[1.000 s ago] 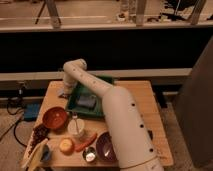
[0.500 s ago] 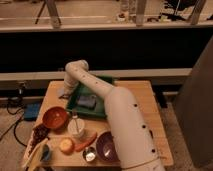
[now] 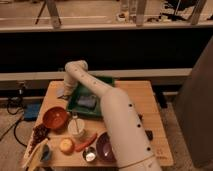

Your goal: Wipe table surface with towel

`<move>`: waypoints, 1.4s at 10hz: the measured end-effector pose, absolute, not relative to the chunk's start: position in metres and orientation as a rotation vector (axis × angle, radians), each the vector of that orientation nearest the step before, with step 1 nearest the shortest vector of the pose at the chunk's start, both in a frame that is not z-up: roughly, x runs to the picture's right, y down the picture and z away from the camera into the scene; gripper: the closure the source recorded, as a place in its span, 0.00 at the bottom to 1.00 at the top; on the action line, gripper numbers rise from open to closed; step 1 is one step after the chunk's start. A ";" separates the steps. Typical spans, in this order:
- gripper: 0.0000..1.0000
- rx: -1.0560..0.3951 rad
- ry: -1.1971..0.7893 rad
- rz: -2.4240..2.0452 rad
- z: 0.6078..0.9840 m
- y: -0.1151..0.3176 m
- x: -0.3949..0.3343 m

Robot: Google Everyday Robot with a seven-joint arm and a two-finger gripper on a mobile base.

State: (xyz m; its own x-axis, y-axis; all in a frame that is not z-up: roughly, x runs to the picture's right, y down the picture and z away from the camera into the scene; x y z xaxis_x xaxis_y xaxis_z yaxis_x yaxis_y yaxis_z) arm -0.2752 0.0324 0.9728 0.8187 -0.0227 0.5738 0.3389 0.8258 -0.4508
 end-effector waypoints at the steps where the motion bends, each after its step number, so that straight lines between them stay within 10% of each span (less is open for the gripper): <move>1: 0.98 -0.589 -0.586 -0.215 0.977 0.038 -0.280; 14: 0.98 -0.620 -0.638 -0.420 0.957 0.062 -0.352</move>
State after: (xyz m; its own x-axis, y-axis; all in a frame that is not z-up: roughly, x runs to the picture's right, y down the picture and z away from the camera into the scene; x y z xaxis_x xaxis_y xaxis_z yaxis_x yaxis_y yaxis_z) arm -0.3515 0.0621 0.9568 0.7309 -0.1734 0.6600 0.5379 0.7416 -0.4009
